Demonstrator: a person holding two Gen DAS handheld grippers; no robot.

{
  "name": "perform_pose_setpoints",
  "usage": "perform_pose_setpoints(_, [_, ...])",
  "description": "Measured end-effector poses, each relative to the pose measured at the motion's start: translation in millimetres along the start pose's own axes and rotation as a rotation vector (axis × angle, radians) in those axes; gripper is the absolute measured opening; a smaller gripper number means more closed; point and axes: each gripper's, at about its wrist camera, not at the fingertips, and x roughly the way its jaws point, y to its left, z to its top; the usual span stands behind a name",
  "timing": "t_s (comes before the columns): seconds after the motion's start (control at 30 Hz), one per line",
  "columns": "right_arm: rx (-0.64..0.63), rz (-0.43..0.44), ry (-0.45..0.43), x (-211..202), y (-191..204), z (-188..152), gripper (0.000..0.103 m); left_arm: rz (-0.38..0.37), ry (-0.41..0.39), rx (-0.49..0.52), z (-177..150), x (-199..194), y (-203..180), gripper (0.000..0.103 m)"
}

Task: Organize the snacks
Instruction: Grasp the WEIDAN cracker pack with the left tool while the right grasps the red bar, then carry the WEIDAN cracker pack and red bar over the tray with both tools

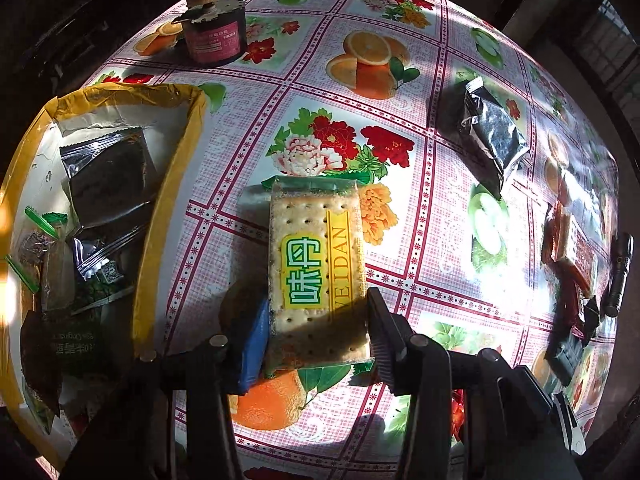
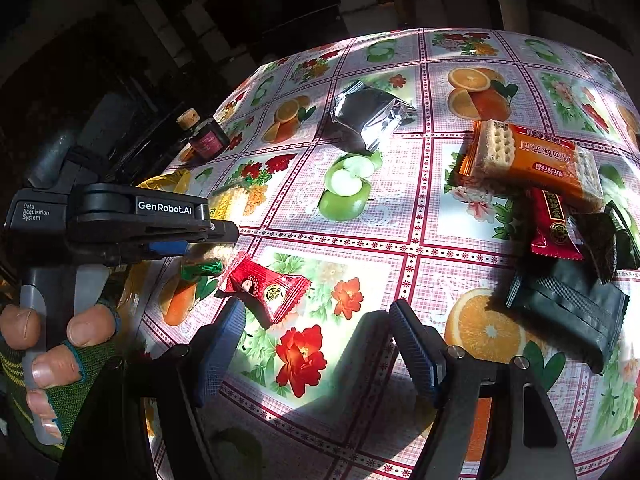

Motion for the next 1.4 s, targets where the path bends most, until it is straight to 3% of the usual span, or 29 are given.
perform_pose_setpoints(0.27, [-0.217, -0.059, 0.030, 31, 38, 15, 0.078, 0.030, 0.006, 0.143, -29, -6, 14, 0.047])
perform_pose_setpoints(0.3, [-0.244, -0.062, 0.039, 35, 40, 18, 0.078, 0.047, 0.004, 0.154, -29, -6, 13, 0.049])
perform_pose_setpoints(0.4, [-0.305, -0.085, 0.058, 44, 40, 26, 0.077, 0.087, -0.003, 0.162, -28, -1, 9, 0.068])
perform_pose_setpoints(0.43, [-0.310, -0.088, 0.065, 44, 40, 28, 0.071, 0.085, -0.009, 0.160, -27, 0, 10, 0.070])
perform_pose_setpoints(0.47, [-0.316, -0.087, 0.076, 45, 40, 30, 0.057, 0.083, -0.016, 0.157, -25, 1, 9, 0.070])
perform_pose_setpoints(0.5, [-0.327, -0.099, 0.080, 44, 41, 29, 0.053, 0.089, -0.019, 0.157, -25, 2, 8, 0.070])
perform_pose_setpoints(0.53, [-0.327, -0.104, 0.082, 43, 41, 28, 0.037, 0.080, -0.026, 0.158, -26, 1, 8, 0.063])
perform_pose_setpoints(0.57, [-0.319, -0.105, 0.081, 42, 40, 26, 0.021, 0.079, -0.041, 0.161, -26, 1, 6, 0.048])
perform_pose_setpoints(0.97, [-0.082, 0.003, -0.076, -39, 21, -13, 0.020, 0.120, -0.140, 0.197, -72, -43, -2, 0.045])
perform_pose_setpoints(1.4, [-0.017, 0.072, -0.165, -95, 37, -43, 0.020, 0.157, -0.245, 0.193, -126, -102, 13, 0.045])
